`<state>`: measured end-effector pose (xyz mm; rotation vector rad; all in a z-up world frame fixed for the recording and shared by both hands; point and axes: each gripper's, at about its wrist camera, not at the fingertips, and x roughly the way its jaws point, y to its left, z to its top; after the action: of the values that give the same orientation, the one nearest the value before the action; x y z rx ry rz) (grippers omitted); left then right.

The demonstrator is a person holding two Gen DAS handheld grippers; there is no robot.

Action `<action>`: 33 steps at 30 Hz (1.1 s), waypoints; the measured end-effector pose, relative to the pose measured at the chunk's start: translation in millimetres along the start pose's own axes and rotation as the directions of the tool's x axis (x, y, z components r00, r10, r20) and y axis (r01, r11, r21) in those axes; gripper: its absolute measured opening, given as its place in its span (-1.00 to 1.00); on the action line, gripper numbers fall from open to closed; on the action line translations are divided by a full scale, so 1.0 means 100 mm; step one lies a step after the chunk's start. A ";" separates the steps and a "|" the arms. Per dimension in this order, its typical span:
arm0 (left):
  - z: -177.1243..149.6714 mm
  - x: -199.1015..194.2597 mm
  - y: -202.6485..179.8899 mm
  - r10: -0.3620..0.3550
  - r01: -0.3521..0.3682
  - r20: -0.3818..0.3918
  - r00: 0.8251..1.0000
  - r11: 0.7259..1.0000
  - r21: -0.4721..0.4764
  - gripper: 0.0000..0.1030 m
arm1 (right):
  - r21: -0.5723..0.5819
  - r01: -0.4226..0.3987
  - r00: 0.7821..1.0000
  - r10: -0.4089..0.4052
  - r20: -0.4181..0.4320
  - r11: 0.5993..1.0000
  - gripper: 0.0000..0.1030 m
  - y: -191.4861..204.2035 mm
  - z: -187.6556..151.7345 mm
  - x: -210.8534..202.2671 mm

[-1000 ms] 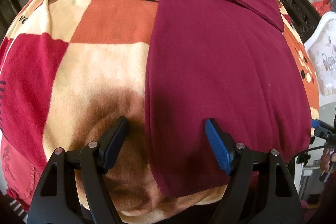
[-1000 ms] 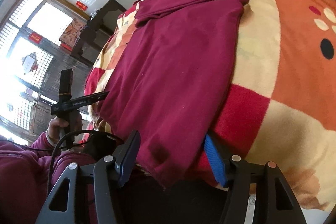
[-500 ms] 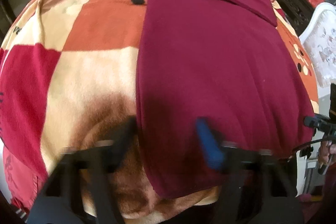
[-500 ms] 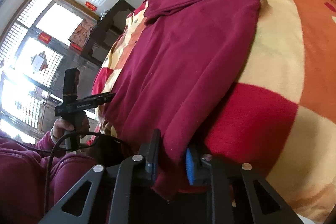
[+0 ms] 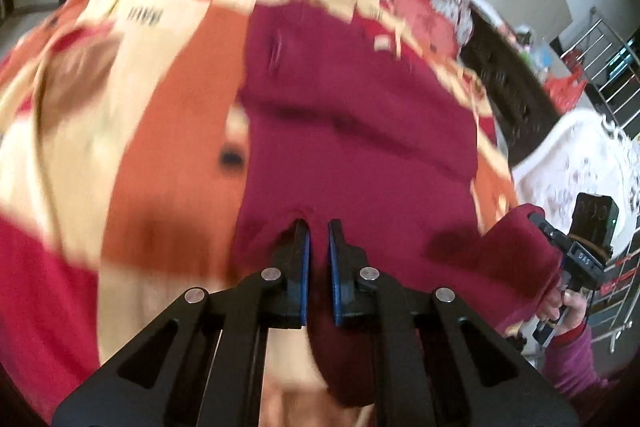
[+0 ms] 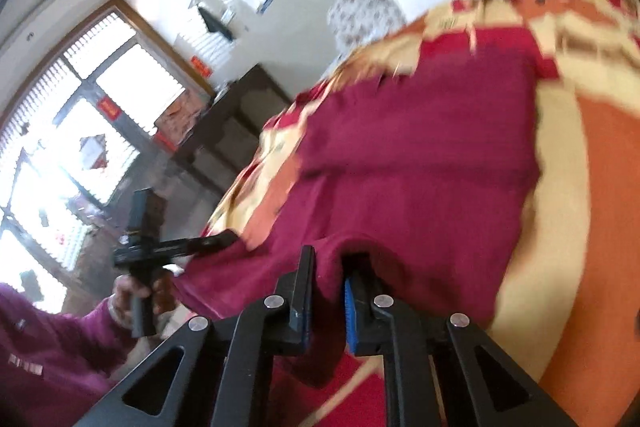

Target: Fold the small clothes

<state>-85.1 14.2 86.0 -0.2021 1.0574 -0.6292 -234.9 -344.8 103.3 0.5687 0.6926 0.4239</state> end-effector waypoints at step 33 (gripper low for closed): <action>1.92 1.06 -0.19 0.071 -0.084 0.169 0.983 0.994 0.065 0.30 | -0.005 0.290 0.951 -0.288 0.111 0.957 -0.11 -0.79 1.61 0.90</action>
<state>108.5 -87.9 109.9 -0.1473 0.8760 -0.5689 -46.0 -412.4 113.7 0.4578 0.6536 0.1250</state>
